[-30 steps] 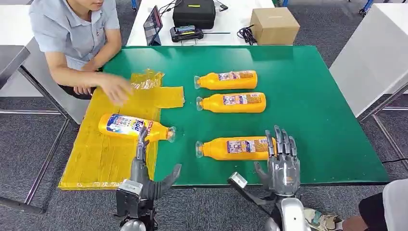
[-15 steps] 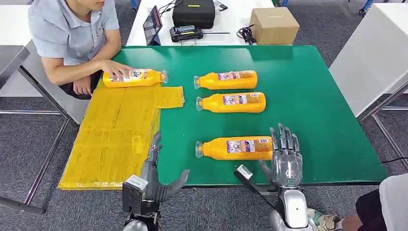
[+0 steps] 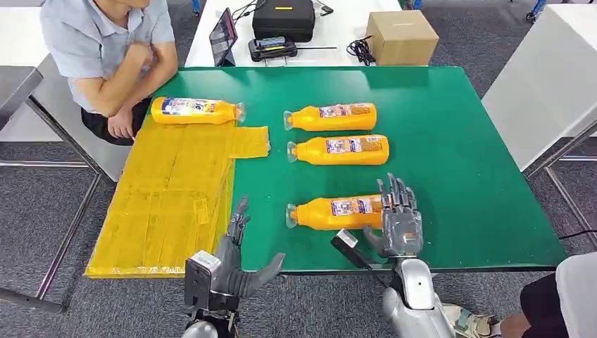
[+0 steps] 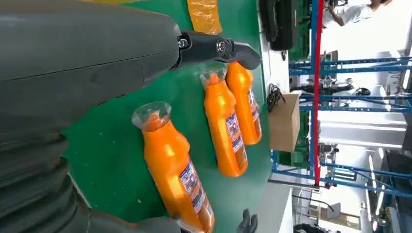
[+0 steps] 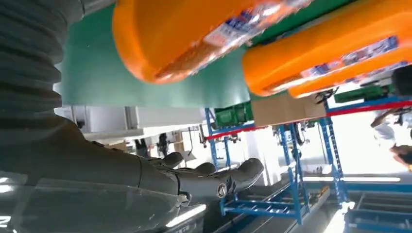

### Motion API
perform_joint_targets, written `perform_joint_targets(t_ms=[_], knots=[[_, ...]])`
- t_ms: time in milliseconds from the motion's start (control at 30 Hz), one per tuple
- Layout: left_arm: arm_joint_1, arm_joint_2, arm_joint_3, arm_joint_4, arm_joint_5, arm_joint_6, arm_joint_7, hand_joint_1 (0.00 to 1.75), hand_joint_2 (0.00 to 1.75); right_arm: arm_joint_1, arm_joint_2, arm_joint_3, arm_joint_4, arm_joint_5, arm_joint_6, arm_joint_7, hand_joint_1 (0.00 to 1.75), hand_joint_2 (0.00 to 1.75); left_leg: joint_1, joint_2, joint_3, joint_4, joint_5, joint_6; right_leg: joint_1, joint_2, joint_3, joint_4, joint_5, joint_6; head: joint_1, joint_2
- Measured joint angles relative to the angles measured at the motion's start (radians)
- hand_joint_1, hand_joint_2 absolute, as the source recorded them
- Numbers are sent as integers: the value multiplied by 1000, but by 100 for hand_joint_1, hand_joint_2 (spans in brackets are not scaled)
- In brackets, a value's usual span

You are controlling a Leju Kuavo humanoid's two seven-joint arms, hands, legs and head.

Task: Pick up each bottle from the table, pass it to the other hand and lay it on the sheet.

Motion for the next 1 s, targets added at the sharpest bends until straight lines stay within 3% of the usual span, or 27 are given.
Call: perform_joint_targets(t_ms=[600, 767, 1000], knots=[[-5, 14, -5, 11, 128, -75, 58, 0, 175, -71, 32, -4, 181, -24, 0, -45, 0, 175, 0, 0, 0, 0, 0, 0, 0, 0, 0, 0, 0, 0, 0, 0], [-4, 21, -4, 11, 161, -98, 74, 0, 175, -72, 34, -4, 206, 5, 0, -18, 0, 175, 0, 0, 0, 0, 0, 0, 0, 0, 0, 0, 0, 0, 0, 0], [-4, 25, -7, 13, 170, -106, 81, 0, 175, -93, 24, 43, 237, 94, -3, 113, 0, 175, 0, 0, 0, 0, 0, 0, 0, 0, 0, 0, 0, 0, 0, 0]])
